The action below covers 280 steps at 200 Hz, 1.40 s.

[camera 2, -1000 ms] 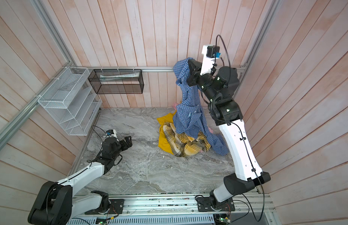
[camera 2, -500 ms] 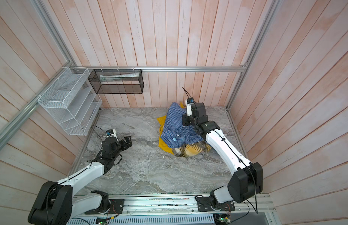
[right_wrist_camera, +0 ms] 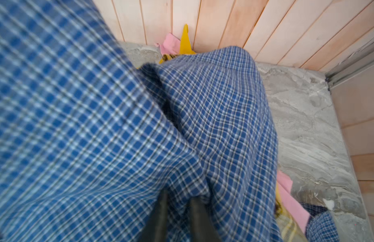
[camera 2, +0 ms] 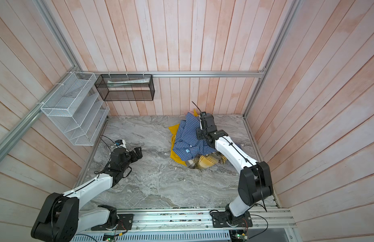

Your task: Pick out a specific cloth from the pile

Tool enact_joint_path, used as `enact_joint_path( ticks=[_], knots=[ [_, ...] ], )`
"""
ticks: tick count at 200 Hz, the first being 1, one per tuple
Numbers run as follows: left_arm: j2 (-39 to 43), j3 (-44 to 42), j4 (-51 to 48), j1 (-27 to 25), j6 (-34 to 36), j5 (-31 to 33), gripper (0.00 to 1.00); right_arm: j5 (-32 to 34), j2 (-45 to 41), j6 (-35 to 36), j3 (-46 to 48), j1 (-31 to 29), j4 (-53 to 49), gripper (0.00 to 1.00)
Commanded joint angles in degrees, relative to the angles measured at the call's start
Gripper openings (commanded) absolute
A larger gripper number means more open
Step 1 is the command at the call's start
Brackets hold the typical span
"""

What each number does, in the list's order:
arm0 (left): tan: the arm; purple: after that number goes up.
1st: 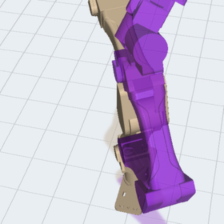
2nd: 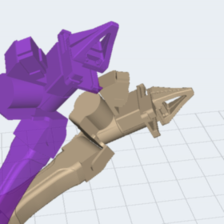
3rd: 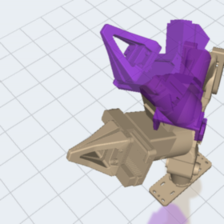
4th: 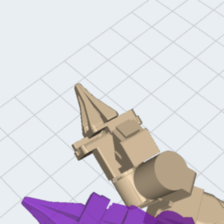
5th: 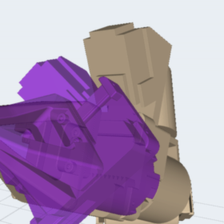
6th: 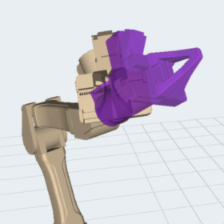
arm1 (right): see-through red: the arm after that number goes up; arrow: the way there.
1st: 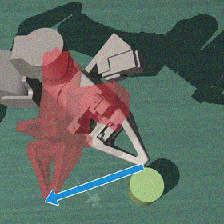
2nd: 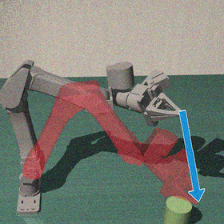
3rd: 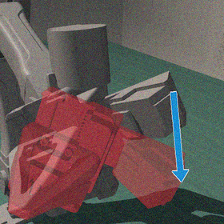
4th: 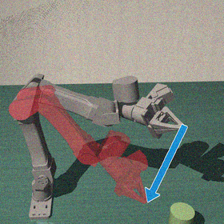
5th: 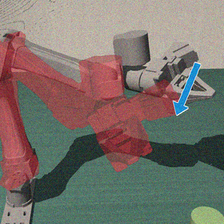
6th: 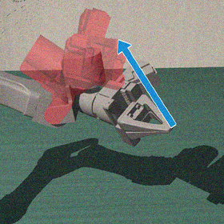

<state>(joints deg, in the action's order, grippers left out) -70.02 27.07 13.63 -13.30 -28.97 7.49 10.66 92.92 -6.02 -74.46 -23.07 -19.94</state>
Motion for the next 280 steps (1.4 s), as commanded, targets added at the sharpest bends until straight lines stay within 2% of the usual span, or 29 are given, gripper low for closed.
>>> enact_joint_path(
  ticks=[1,17,36,60,93,124,152,173,210,243,280],
  knots=[
    [-0.04,1.85,-1.39,-0.26,-0.15,-0.27,1.0,-0.13,1.31,2.85,-4.05,-0.31,-1.53,0.65],
    [0.29,1.63,-1.54,-0.24,-0.12,-0.17,1.0,0.47,-0.04,3.44,-4.38,-1.88,-0.55,0.78],
    [0.49,1.51,-1.81,-0.27,0.14,-0.26,1.0,1.18,-3.01,4.37,-3.53,-3.43,1.44,0.88],
    [0.81,1.41,-2.11,-0.33,0.46,-0.15,1.0,1.73,-6.48,6.98,-4.58,-5.33,-0.43,0.92],
    [1.16,1.2,-1.72,-0.31,0.31,-0.39,1.0,0.17,-10.4,14.0,-2.52,-10.85,-3.68,0.93],
    [0.86,1.49,-2.24,-0.42,1.01,-2.66,1.0,-3.32,-12.85,15.7,1.48,-14.47,-7.86,0.91],
    [1.23,1.03,-2.83,-0.64,1.0,-2.47,1.0,-3.76,-14.7,18.06,7.2,-18.81,-9.05,0.89],
    [1.73,0.71,-2.82,-0.67,0.42,-2.39,1.0,-2.55,-12.7,18.51,9.96,-21.58,-9.4,0.85],
    [2.85,0.49,-3.6,-0.91,-0.11,-1.65,1.0,6.44,-4.2,19.29,9.89,-27.33,-9.77,0.81],
    [3.99,-0.48,-3.91,-1.2,-0.29,-1.04,1.0,18.52,4.69,19.27,9.9,-30.27,-6.23,0.79],
    [5.15,-1.03,-4.82,-1.36,-0.55,-0.04,1.0,31.39,12.37,20.44,8.03,-30.24,-1.72,0.65]
  ],
)
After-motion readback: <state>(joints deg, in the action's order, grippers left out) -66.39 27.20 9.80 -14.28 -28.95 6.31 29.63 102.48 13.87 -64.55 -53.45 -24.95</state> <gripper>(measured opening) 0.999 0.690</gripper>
